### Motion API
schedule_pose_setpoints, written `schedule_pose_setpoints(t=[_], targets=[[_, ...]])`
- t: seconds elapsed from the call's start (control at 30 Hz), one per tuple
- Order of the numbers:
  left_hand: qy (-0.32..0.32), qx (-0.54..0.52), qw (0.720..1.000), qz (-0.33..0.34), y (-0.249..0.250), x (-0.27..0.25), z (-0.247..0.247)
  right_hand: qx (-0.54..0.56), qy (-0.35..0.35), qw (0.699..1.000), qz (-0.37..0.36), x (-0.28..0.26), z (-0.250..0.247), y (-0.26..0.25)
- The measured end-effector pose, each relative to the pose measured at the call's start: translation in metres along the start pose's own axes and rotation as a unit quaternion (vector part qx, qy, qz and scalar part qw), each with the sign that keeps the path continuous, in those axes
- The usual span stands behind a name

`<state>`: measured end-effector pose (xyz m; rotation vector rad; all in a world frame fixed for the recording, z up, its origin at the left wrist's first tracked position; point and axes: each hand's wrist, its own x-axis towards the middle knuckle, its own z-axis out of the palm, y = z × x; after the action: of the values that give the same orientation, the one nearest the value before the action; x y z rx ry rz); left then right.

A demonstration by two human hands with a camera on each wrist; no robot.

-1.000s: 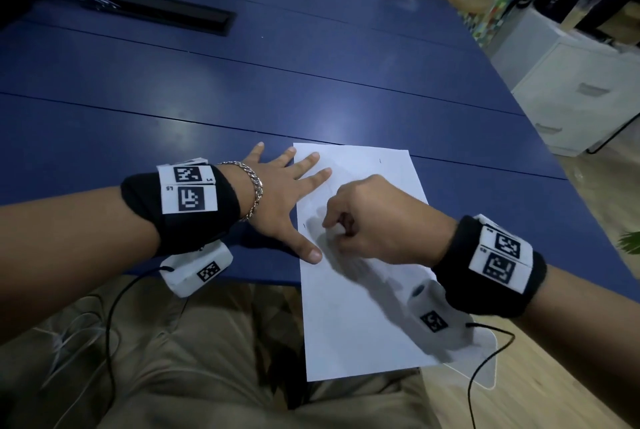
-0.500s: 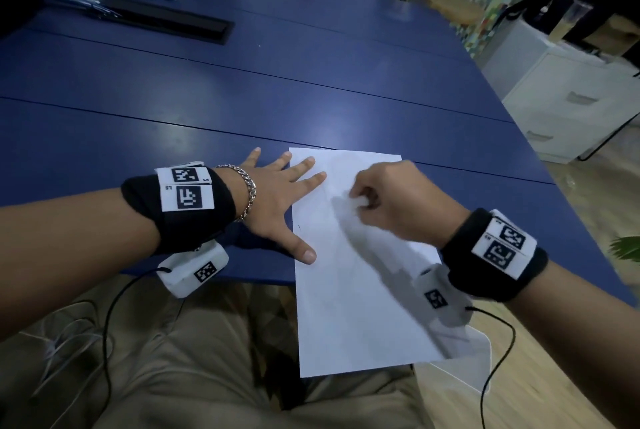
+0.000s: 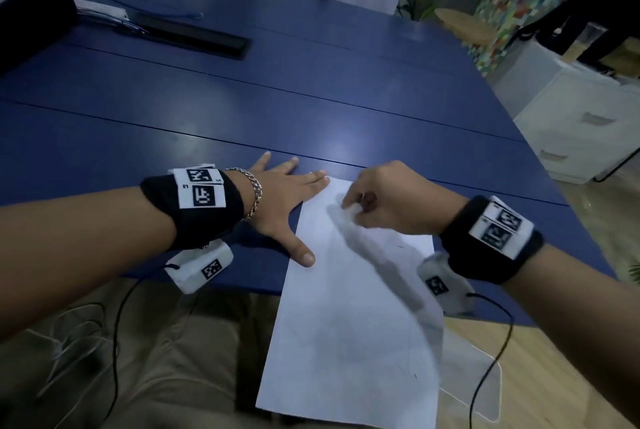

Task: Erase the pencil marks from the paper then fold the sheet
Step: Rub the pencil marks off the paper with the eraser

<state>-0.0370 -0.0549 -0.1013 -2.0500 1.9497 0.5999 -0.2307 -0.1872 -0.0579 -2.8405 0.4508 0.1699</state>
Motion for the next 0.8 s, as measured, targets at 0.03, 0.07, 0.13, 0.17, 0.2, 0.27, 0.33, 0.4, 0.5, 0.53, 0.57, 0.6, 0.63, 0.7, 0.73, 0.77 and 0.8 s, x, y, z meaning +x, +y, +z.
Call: schedule_pose_setpoints(t=[0.03,0.07,0.13,0.17,0.2,0.27,0.33,0.4,0.5,0.53,0.57,0.6,0.63,0.7,0.73,0.77,0.8], targets=[[-0.006,-0.005,1.0,-0.007,0.0,0.001,0.0,0.008,0.012,1.0,-0.002,0.009,0.002,-0.001],[-0.011,-0.006,1.0,-0.011,-0.001,0.001,0.0,0.014,0.021,1.0,0.0,0.017,0.003,-0.003],[-0.016,-0.01,1.0,-0.013,-0.002,0.003,0.001,0.019,0.034,0.999,-0.002,0.029,0.008,-0.005],[-0.017,-0.018,1.0,-0.013,-0.003,0.003,0.002,0.021,0.04,0.999,-0.006,0.032,0.009,-0.006],[-0.018,-0.025,0.999,-0.013,-0.004,0.003,0.002,0.023,0.043,0.999,-0.008,0.034,0.01,-0.006],[-0.022,-0.028,0.999,-0.014,-0.005,0.004,0.003,0.032,0.021,0.999,-0.01,0.034,0.01,-0.004],[-0.024,-0.03,0.999,-0.015,-0.004,0.005,0.004,0.026,-0.037,0.999,-0.008,0.033,0.005,-0.002],[-0.025,-0.029,0.999,-0.015,-0.004,0.004,0.003,0.017,-0.06,0.998,-0.008,0.036,0.0,-0.001],[-0.023,-0.033,0.999,-0.017,-0.005,0.004,0.002,0.031,-0.007,0.999,-0.014,0.039,0.004,-0.002],[-0.023,-0.032,0.999,-0.019,-0.005,0.004,0.002,0.027,0.008,0.999,-0.021,0.037,0.008,-0.002],[-0.024,-0.031,0.999,-0.022,-0.004,0.003,0.002,0.017,0.017,0.999,-0.027,0.035,0.011,-0.003],[-0.025,-0.028,0.999,-0.025,-0.004,0.003,0.001,0.006,0.015,0.999,-0.028,0.031,0.012,-0.003],[-0.025,-0.026,0.999,-0.028,-0.003,0.003,0.001,-0.002,0.005,1.0,-0.025,0.028,0.011,-0.002],[-0.028,-0.024,0.999,-0.039,-0.002,0.002,-0.001,-0.006,-0.026,1.0,-0.007,0.023,0.006,0.0],[-0.028,-0.023,0.998,-0.048,-0.002,0.002,-0.002,-0.003,-0.034,0.999,0.003,0.022,0.004,0.002],[-0.027,-0.023,0.998,-0.053,-0.001,0.001,-0.002,0.003,-0.034,0.999,0.01,0.021,0.003,0.002],[-0.024,-0.022,0.998,-0.053,-0.001,0.002,-0.002,0.011,-0.031,0.999,0.017,0.021,0.004,0.003]])
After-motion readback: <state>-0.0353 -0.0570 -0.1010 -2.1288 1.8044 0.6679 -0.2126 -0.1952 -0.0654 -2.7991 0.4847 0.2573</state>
